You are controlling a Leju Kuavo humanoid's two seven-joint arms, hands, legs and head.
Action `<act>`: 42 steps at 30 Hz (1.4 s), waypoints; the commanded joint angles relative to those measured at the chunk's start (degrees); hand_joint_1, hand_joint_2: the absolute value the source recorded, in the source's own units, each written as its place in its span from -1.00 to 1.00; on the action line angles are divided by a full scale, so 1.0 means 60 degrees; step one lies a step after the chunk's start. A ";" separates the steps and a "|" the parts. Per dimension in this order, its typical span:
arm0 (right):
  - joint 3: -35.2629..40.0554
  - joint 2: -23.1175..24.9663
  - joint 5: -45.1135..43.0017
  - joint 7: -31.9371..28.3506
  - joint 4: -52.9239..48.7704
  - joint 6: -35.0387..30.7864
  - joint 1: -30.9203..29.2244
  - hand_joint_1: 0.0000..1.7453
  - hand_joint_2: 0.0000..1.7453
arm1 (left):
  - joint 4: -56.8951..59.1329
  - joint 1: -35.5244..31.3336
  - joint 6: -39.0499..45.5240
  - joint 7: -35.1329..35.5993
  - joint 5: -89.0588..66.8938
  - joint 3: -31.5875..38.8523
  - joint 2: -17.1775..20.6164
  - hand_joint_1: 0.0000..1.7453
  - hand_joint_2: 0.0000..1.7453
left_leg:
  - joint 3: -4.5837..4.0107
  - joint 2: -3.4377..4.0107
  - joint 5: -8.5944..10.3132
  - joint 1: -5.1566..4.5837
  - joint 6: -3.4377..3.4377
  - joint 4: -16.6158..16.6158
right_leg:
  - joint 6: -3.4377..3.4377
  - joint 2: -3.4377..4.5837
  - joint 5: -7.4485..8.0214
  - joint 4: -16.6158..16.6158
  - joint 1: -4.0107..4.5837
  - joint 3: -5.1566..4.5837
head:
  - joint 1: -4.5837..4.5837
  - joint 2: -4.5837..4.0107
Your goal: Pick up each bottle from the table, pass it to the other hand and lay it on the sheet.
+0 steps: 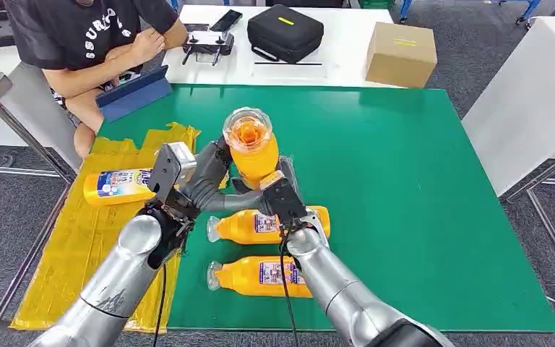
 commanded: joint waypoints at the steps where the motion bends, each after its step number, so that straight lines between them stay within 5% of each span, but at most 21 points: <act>1: 0.0754 0.0224 0.0633 0.0089 0.0496 -0.0418 -0.0692 1.00 1.00 | 0.1045 -0.0546 0.0099 -0.0039 0.0262 -0.1088 -0.0321 -1.00 1.00 | 0.0014 -0.0007 -0.0010 0.0009 -0.0028 0.0006 | -0.0017 -0.0011 -0.0012 0.0002 0.0008 0.0020 | 0.0000 0.0000; 7: 0.0991 0.0241 0.0631 0.0173 0.0383 -0.0320 -0.0659 1.00 1.00 | 0.1015 -0.0468 0.0168 -0.0058 0.0273 -0.1045 -0.0357 -1.00 1.00 | 0.0027 -0.0008 -0.0021 0.0014 -0.0039 0.0014 | -0.0024 -0.0012 -0.0022 0.0006 0.0013 0.0035 | 0.0000 0.0000; 9: 0.1302 0.0150 0.0633 0.0611 0.0494 0.0740 -0.0838 1.00 1.00 | 0.1240 -0.0397 0.0299 -0.0094 0.0135 -0.0976 -0.0523 -1.00 1.00 | 0.0015 -0.0003 -0.0015 0.0010 -0.0031 0.0011 | -0.0018 -0.0007 -0.0014 0.0006 0.0009 0.0021 | 0.0000 0.0000; 17: 0.1367 -0.0006 0.0729 0.0837 0.0649 0.1786 -0.0941 1.00 1.00 | 0.1375 -0.0329 0.0275 -0.0270 -0.0006 -0.0828 -0.0547 -1.00 1.00 | 0.0032 -0.0005 -0.0023 0.0011 -0.0039 0.0011 | -0.0023 -0.0008 -0.0022 0.0004 0.0009 0.0040 | 0.0000 0.0000; 42: 0.2205 0.0241 0.2212 0.1687 0.0794 0.1190 -0.0842 1.00 1.00 | 0.1799 -0.0393 0.0215 -0.0450 0.0008 -0.0653 -0.0859 -1.00 1.00 | 0.0015 -0.0004 -0.0017 0.0010 -0.0033 0.0011 | -0.0019 -0.0007 -0.0017 0.0007 0.0009 0.0023 | 0.0000 0.0000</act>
